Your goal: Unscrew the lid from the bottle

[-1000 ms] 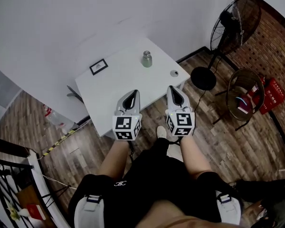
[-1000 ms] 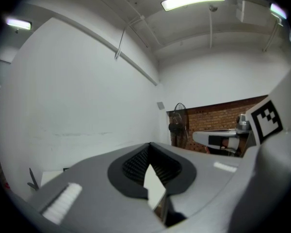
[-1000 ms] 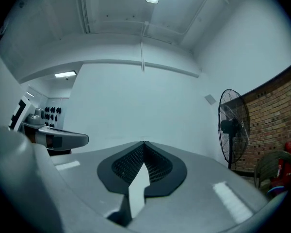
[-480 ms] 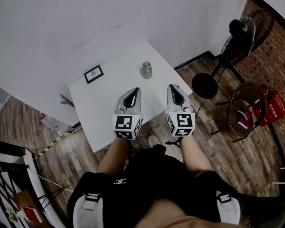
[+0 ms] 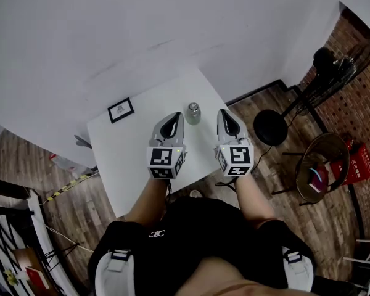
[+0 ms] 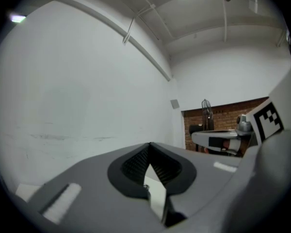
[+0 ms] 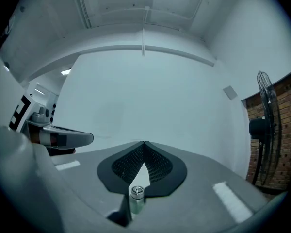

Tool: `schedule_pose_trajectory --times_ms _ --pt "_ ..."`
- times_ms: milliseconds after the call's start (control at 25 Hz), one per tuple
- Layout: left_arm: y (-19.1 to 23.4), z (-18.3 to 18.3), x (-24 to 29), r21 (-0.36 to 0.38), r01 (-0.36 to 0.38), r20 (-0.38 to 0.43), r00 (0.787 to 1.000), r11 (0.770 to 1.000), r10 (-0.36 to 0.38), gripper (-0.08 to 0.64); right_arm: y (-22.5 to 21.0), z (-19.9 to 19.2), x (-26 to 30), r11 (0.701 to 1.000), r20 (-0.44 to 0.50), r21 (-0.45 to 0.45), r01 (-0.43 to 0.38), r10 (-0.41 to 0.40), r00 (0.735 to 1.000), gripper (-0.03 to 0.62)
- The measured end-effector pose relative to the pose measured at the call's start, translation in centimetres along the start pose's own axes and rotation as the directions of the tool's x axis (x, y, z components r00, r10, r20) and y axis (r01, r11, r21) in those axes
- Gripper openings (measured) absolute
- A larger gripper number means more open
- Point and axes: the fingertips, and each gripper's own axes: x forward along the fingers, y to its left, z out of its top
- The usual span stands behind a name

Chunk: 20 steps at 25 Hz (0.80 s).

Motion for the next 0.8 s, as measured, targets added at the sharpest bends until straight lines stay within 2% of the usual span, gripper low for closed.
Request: schedule_pose_trajectory --times_ms 360,520,640,800 --pt "3.2 -0.5 3.1 -0.037 -0.084 -0.031 0.996 0.996 0.083 0.054 -1.0 -1.7 5.8 0.997 -0.037 0.042 -0.066 0.067 0.997 0.002" --pt "4.2 -1.0 2.8 -0.02 -0.143 -0.04 0.989 0.99 0.142 0.054 -1.2 -2.5 7.3 0.991 -0.044 0.058 -0.117 0.12 0.992 0.002" --pt "5.0 -1.4 2.6 -0.029 -0.217 -0.053 0.975 0.976 0.216 0.054 -1.3 -3.0 9.0 0.982 -0.043 0.064 -0.178 0.181 0.983 0.002" --pt "5.9 -3.0 2.9 -0.001 -0.316 -0.076 0.946 0.949 0.315 0.054 -1.2 -3.9 11.1 0.958 -0.049 0.067 -0.28 0.284 0.958 0.002"
